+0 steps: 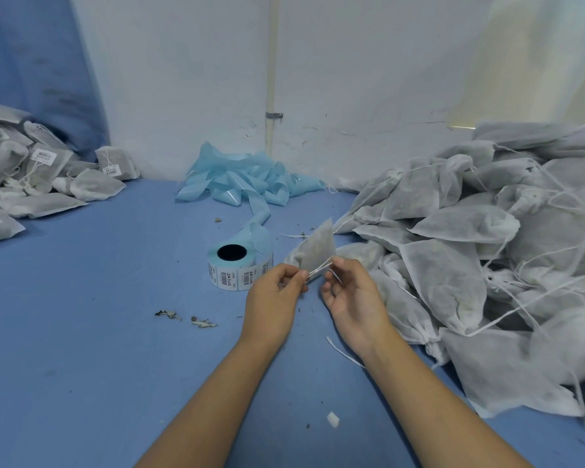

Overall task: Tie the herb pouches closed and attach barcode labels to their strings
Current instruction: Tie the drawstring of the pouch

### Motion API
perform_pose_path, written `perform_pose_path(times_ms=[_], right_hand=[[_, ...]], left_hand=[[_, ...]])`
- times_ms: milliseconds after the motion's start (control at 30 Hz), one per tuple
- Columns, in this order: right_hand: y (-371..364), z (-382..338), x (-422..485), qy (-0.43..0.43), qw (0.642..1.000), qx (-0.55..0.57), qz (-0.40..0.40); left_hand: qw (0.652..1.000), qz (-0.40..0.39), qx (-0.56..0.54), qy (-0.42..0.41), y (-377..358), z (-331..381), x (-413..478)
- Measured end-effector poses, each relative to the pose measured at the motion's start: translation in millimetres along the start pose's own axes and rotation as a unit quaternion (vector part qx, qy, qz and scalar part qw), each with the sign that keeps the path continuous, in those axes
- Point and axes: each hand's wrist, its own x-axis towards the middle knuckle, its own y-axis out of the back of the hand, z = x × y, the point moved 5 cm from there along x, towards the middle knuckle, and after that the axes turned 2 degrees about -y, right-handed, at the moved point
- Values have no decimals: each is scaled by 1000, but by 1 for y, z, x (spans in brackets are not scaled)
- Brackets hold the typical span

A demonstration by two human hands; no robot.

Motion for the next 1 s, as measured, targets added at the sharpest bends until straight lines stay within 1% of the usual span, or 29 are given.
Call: perform_pose_path(times_ms=[67,133,200,300,400,467,533,667,767,833,900,1000], right_hand=[[-1,1,1,-10,1000,0,-10],[-2,2,1,-29,999,7,-30],[-4,3,0,-49,997,19,-54],[-6,5,-2,-68,993,29,-96],[-9,6,-4,-78,989,21,-128],[-9,7,-4,-79,988,14,-131],[-8,6,-3,-76,989,16,-122],[-5,6,-1,-74,990,23,-115],[-6,8,-1,-77,988,18,-132],[-7,8,-2,-75,988,14,-134],[-7,7,-1,-67,990,19,-123],[-3,4,1,-52,993,25,-100]], left_hand=[[999,-3,37,-19,1,2,-1],[991,-25,118,-61,0,6,-4],[971,-45,208,-108,-3,9,-7],[937,-34,297,-183,-2,18,-9],[907,-48,375,-185,1,17,-6],[896,-49,403,-179,3,14,-4],[900,-25,385,-203,5,17,-6],[936,47,292,-192,11,20,-8],[952,61,203,-222,13,24,-8],[956,69,162,-233,16,28,-9],[959,91,139,-228,19,30,-9],[966,146,81,-199,27,32,-7]])
